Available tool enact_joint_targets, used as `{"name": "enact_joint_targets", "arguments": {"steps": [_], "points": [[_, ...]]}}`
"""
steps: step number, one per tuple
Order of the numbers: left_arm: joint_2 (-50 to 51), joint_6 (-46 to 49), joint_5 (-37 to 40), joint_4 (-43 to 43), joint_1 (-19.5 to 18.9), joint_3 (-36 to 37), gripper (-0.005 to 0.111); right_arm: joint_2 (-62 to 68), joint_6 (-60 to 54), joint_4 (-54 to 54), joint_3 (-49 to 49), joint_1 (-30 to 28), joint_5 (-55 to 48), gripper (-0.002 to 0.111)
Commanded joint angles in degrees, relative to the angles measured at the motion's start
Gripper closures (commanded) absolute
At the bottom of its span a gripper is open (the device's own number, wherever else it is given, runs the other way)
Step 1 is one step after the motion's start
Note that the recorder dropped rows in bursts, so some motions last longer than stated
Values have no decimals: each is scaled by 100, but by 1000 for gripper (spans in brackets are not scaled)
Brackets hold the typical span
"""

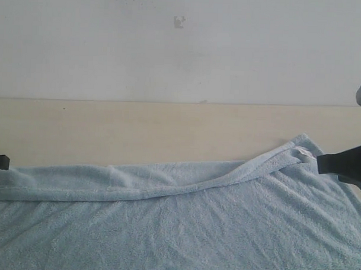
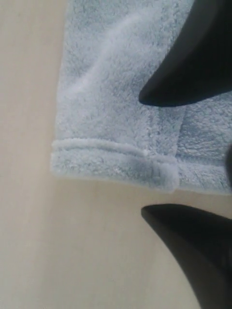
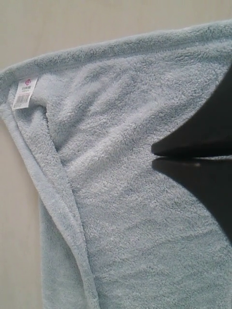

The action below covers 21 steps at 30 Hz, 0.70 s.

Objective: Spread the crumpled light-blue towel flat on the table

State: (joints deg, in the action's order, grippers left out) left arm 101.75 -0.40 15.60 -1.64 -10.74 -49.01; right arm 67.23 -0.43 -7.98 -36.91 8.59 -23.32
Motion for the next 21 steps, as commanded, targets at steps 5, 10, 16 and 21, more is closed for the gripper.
{"name": "enact_joint_targets", "arguments": {"steps": [5, 10, 16, 21], "points": [[294, 40, -274, -89, -10, -33, 50, -52, -111, -8, 21, 9, 35, 108], [357, 40, -314, -89, -10, -33, 59, -52, -122, -8, 21, 9, 35, 108], [364, 40, -349, -109, -10, -33, 82, -52, -137, -18, 21, 9, 50, 108], [364, 40, -338, -109, -10, -33, 84, -52, -148, -23, 21, 9, 50, 108]]}}
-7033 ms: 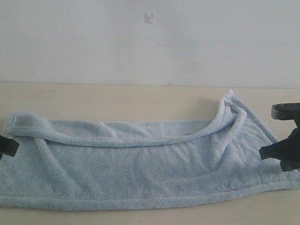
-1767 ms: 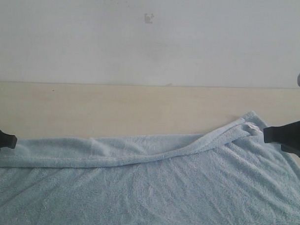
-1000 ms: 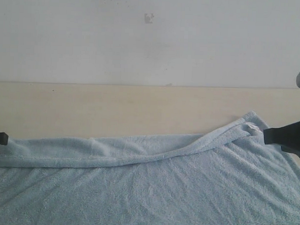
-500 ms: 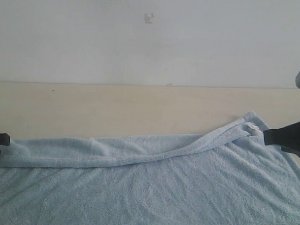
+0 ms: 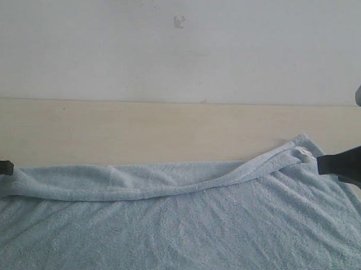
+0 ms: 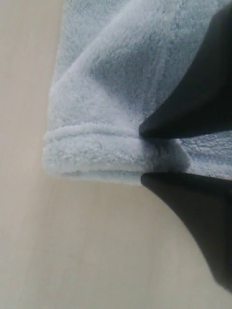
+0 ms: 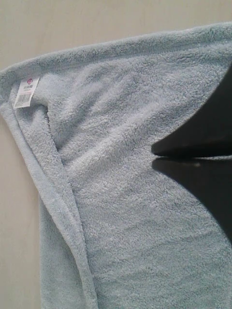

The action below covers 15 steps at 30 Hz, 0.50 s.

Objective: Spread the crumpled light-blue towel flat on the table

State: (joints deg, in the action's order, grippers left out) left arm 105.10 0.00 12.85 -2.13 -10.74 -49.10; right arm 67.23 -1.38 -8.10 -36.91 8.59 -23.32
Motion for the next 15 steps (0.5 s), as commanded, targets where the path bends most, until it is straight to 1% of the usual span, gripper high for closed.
{"name": "enact_joint_targets", "arguments": {"steps": [1, 7, 10, 14, 15], "points": [[29, 0, -63, -60, -10, -24, 84, -52, -53, -11, 21, 9, 50, 108], [-64, -38, -52, -60, -10, -24, 84, -52, -53, -11, 21, 9, 50, 108], [-251, -50, -23, -64, -10, -24, 90, -52, -53, -11, 21, 9, 50, 108], [-456, -50, 17, -197, -10, -24, 103, -52, -52, -35, 21, 9, 76, 108], [-484, -50, 27, -197, -10, -24, 103, -52, -52, -35, 21, 9, 76, 108]]}}
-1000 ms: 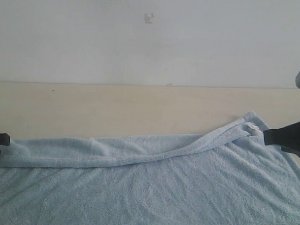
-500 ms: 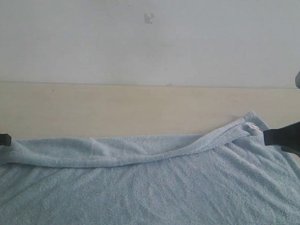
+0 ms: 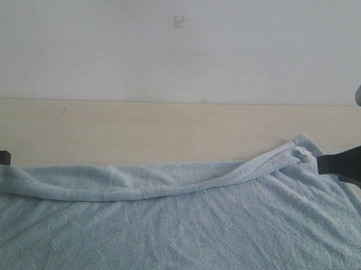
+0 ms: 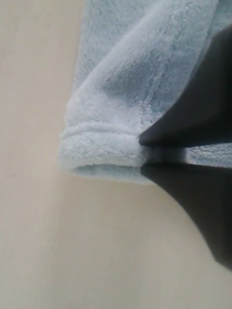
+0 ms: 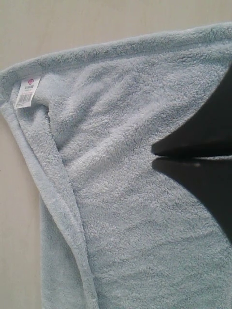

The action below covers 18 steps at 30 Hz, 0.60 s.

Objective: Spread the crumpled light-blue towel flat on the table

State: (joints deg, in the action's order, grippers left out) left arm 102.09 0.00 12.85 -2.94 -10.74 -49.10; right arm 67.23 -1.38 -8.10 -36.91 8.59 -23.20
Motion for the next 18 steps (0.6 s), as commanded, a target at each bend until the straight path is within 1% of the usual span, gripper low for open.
{"name": "enact_joint_targets", "arguments": {"steps": [1, 9, 12, 18], "points": [[-207, -50, 40, -147, -10, -24, 103, -52, -52, -35, 21, 9, 65, 108], [-328, 0, 79, -690, -10, -24, 103, -52, -52, -55, 21, 9, 65, 108], [-431, 0, -30, -934, -10, -48, 103, -52, -52, -51, 21, 9, 105, 108], [-432, 0, 76, -1406, -10, -545, 103, -52, -52, -62, 21, 9, 108, 108]]}}
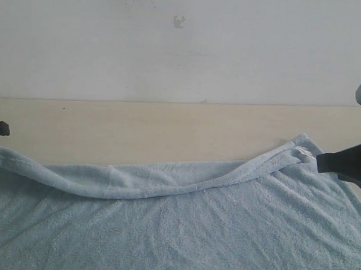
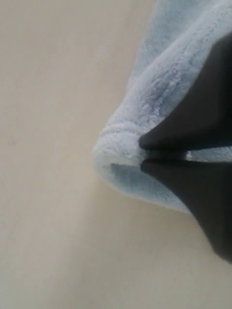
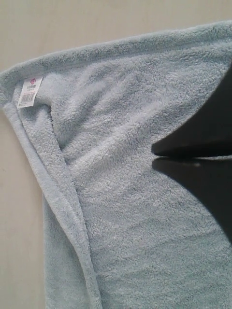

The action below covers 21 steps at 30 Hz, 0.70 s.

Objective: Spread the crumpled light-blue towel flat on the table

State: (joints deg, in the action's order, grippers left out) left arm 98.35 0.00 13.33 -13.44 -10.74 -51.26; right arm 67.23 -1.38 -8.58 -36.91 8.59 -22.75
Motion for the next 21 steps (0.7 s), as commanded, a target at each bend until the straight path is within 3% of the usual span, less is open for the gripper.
{"name": "enact_joint_targets", "arguments": {"steps": [1, 11, 13, 18, 21], "points": [[-36, 0, 28, -422, -10, -434, 103, -52, -52, -15, 21, 9, 62, 108], [1059, -30, 350, -900, -10, -1850, 100, -52, -115, -52, 21, 9, 32, 108], [1344, 0, 340, -1232, -10, -2173, 88, -52, -162, -52, 21, 9, -1, 108], [1732, 0, 270, -1506, -10, -2611, 41, -52, -268, -52, 21, 9, 0, 108], [1694, 0, 308, -1072, -35, -2611, 39, -52, -272, -52, 21, 9, 12, 108]]}}
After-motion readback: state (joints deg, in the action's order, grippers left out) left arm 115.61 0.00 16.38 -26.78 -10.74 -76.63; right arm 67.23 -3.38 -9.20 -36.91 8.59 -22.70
